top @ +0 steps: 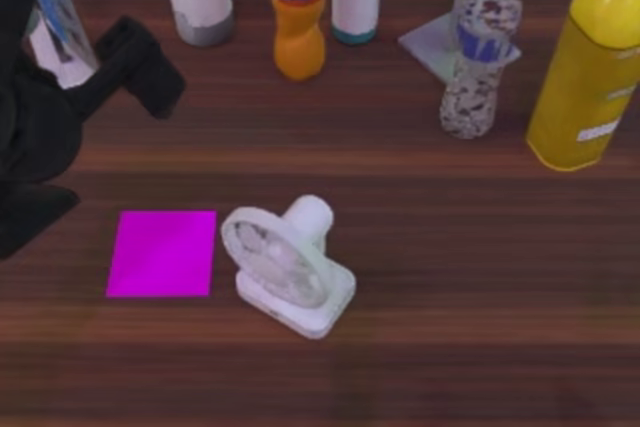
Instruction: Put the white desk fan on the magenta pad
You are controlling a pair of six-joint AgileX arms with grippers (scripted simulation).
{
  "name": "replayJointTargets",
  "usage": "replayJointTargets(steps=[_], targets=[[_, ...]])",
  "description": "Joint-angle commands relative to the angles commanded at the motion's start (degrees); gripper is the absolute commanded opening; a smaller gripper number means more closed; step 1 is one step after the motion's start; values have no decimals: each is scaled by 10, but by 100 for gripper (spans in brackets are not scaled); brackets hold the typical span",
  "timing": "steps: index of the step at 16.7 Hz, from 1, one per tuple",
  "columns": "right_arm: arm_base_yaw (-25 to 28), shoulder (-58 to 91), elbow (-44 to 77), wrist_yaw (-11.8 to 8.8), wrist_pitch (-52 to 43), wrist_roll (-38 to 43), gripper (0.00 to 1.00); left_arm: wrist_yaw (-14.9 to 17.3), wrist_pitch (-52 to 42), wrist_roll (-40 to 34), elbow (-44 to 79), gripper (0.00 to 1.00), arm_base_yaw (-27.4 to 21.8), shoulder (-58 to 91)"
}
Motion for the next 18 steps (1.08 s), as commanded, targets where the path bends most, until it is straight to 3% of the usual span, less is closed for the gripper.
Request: replayJointTargets(steps=[5, 9, 18], targets=[[0, 0, 0, 0, 0, 0, 100, 1, -176, -216, 229, 100, -87, 258], [0, 0, 0, 0, 0, 0, 100, 1, -272, -327, 342, 100, -133, 385], [0, 0, 0, 0, 0, 0, 100, 1, -299, -360, 372, 100, -145, 420]])
